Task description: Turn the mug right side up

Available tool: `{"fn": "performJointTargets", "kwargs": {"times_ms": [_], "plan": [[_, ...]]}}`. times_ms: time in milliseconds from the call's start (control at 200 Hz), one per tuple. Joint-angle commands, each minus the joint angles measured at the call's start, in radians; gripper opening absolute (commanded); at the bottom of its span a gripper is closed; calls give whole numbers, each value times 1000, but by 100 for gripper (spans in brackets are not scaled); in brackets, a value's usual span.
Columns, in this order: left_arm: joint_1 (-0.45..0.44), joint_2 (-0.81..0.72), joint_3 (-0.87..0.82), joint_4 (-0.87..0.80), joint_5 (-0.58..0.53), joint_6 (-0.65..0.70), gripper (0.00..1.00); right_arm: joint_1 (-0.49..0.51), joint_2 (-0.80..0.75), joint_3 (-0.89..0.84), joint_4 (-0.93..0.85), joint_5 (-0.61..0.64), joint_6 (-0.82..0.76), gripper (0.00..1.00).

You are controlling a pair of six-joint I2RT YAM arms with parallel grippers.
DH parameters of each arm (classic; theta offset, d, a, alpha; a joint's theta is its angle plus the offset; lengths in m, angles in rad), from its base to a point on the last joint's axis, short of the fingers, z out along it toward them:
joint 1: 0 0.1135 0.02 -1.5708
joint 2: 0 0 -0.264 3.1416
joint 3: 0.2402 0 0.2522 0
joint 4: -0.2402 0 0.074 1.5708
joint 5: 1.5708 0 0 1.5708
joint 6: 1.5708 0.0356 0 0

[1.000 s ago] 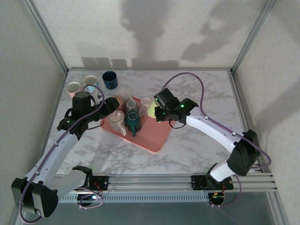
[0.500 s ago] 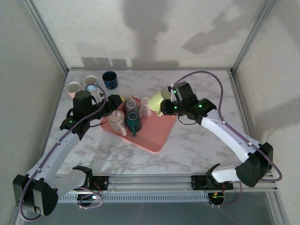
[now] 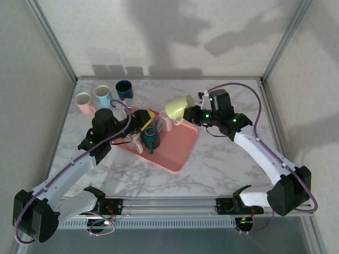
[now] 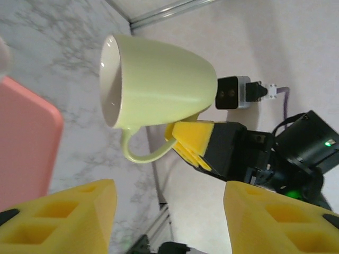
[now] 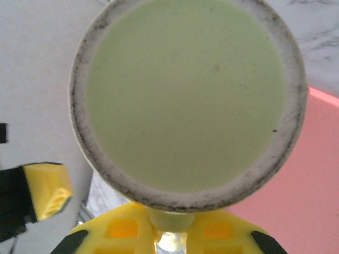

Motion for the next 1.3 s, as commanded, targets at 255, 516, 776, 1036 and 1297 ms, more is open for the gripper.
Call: {"fn": "performJointTargets", "kwargs": {"times_ms": [255, 516, 776, 1036, 1297], "plan": [[-95, 63, 5, 238, -41, -164, 57, -26, -55, -1, 306, -143, 152, 0], [-154, 120, 18, 333, -75, -234, 53, -28, -72, -11, 364, -167, 217, 0], [-182, 160, 22, 429, -122, -283, 53, -27, -84, -32, 425, -187, 275, 0], [-193, 201, 49, 454, -135, -307, 53, -27, -94, -48, 476, -197, 318, 0], [-199, 218, 38, 555, -177, -378, 50, -27, -117, -81, 518, -207, 363, 0]]}}
